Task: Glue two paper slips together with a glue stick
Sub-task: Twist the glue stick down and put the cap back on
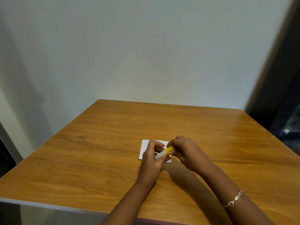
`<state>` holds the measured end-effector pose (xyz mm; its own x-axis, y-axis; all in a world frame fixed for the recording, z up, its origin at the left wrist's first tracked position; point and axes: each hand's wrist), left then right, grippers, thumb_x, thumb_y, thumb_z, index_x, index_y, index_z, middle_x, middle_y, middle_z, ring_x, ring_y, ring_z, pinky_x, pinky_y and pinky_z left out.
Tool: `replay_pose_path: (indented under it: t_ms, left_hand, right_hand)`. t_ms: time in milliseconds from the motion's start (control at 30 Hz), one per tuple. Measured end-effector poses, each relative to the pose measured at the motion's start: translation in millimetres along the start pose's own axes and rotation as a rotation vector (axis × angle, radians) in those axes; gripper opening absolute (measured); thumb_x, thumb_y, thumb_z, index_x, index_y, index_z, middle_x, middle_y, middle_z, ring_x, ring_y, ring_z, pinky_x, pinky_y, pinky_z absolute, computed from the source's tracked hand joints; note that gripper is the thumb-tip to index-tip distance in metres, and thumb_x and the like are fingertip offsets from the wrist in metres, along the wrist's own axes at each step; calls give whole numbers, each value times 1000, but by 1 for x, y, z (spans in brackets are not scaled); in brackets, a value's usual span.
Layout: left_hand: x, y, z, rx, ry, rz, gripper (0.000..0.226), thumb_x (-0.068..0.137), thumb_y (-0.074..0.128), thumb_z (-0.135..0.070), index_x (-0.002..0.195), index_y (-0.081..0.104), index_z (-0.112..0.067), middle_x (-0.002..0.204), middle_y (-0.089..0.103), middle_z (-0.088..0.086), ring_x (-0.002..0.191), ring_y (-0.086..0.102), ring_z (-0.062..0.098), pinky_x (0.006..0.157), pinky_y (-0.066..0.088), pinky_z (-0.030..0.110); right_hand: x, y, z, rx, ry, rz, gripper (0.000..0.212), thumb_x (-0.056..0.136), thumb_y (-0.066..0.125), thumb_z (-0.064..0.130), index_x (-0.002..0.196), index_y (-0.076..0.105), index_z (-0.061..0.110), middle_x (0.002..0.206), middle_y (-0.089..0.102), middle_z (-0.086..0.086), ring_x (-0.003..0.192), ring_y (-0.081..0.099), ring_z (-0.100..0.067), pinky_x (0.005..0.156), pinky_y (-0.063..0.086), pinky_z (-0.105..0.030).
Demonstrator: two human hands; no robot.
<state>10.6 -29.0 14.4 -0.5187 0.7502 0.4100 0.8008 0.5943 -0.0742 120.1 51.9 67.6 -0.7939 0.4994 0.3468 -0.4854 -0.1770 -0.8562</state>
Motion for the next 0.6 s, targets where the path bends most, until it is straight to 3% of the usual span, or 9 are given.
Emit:
replay_pose_path:
  t_ms: [100, 167, 233, 333, 400, 433, 500, 600]
  left_hand:
    - [-1, 1, 0, -27, -22, -9, 27, 64, 68, -18, 82, 49, -25, 82, 56, -12, 78, 55, 10, 72, 54, 33]
    - [-1, 1, -1, -26, -16, -14, 34, 65, 67, -3, 85, 49, -24, 84, 57, 1, 77, 55, 13, 64, 51, 21]
    - [-1, 1, -3, -33, -10, -17, 43, 68, 64, 12, 89, 49, -23, 80, 55, 6, 73, 55, 5, 60, 46, 11]
    - [-1, 1, -3, -28, -3, -10, 47, 69, 68, 10, 91, 48, -26, 78, 55, 0, 73, 55, 0, 66, 44, 9]
    - [-1, 2, -4, -51, -1, -14, 44, 71, 70, 7, 92, 48, -26, 78, 56, 1, 75, 57, -1, 68, 44, 9]
    - [0, 2, -4, -70, -6, -17, 42, 72, 70, 4, 93, 49, -25, 79, 58, 2, 76, 58, 0, 69, 45, 10]
    - [1, 1, -4, -96, -20, -6, 35, 73, 72, -6, 96, 52, -23, 83, 62, 3, 79, 61, 5, 71, 48, 15]
    - [0, 0, -2, -13, -7, 54, 27, 71, 71, -19, 96, 62, -17, 90, 66, -1, 85, 61, 7, 73, 48, 18]
  right_hand:
    - [0, 3, 3, -54, 37, 4, 27, 90, 52, 27, 105, 61, 7, 102, 62, -13, 94, 56, -30, 74, 37, -33]
    - [0, 5, 4, -138, 66, 34, 29, 93, 46, 29, 104, 58, 6, 106, 62, -14, 96, 55, -32, 76, 38, -35]
    - [2, 6, 4, -213, 90, 64, 31, 94, 41, 32, 99, 56, 5, 102, 61, -14, 92, 55, -33, 71, 35, -36]
    - [3, 4, 6, -178, 132, 23, 36, 93, 42, 38, 68, 49, 13, 73, 56, -7, 70, 48, -26, 56, 27, -34]
    - [-2, 7, 3, 14, 163, -54, 38, 88, 51, 40, 59, 44, 17, 56, 46, 0, 56, 42, -19, 50, 27, -29]
    - [-5, 10, 1, 183, 164, -103, 32, 84, 56, 40, 63, 50, 17, 56, 49, 0, 53, 44, -16, 50, 31, -28]
    - [-14, 18, 0, 513, 164, -158, 13, 78, 58, 35, 83, 60, 23, 66, 58, 2, 58, 53, -11, 51, 40, -23]
    - [-22, 29, -3, 792, 153, -194, 15, 77, 57, 23, 91, 61, 26, 74, 62, 8, 63, 55, -6, 53, 42, -16]
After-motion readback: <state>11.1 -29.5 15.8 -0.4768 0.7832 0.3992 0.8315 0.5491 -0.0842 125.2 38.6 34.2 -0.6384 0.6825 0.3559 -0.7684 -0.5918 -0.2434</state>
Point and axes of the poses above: each hand's wrist, its own x-axis towards the middle knuckle, its own y-axis out of the palm, z = x × y
